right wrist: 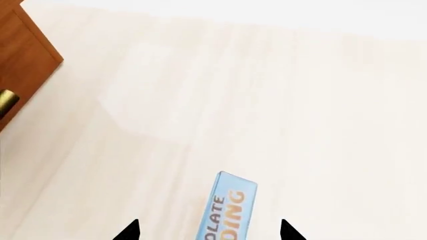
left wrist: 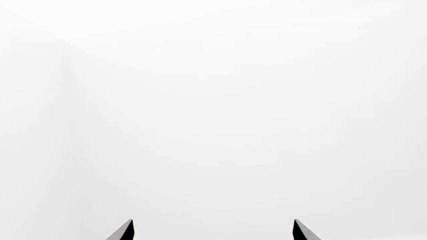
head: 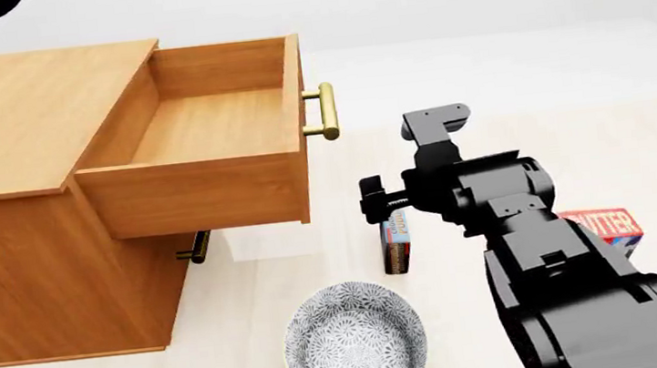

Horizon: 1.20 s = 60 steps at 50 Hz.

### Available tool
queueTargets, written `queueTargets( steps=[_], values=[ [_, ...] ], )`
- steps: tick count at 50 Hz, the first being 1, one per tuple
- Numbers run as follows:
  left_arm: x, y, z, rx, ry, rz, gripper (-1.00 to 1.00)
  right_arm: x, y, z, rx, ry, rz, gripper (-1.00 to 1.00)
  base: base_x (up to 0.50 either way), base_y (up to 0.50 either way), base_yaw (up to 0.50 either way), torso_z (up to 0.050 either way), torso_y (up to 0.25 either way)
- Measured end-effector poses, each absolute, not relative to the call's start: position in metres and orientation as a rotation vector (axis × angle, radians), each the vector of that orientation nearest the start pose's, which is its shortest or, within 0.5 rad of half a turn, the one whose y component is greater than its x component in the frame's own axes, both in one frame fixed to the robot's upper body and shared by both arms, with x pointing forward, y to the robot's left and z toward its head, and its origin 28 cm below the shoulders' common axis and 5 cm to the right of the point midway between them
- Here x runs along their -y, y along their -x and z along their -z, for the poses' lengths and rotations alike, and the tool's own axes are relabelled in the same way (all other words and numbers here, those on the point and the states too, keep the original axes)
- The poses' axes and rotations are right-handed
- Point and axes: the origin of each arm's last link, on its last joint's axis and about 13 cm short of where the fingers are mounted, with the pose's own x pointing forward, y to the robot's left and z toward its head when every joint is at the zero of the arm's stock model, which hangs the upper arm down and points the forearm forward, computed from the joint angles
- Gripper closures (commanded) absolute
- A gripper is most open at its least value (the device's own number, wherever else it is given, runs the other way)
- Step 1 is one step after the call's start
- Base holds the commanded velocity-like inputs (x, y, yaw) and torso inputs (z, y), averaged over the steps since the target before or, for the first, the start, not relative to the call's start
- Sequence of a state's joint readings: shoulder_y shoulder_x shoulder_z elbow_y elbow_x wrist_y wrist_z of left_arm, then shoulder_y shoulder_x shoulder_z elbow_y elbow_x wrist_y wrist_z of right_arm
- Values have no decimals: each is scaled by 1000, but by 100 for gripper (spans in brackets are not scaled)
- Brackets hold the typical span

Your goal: Put the chocolate pudding in the top drawer of the cabinet and close it.

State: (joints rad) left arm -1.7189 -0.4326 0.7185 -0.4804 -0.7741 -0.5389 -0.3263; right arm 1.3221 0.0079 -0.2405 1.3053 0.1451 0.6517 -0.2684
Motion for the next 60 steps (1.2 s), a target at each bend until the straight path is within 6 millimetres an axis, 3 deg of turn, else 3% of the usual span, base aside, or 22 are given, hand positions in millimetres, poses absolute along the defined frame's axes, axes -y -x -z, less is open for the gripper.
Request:
queueTargets(
  steps=[60],
  values=[
    [-247, -365, -420, 398, -153, -64, -100, 98, -406, -149, -653, 5, -287, -100, 0, 0, 0, 0, -63]
  ],
)
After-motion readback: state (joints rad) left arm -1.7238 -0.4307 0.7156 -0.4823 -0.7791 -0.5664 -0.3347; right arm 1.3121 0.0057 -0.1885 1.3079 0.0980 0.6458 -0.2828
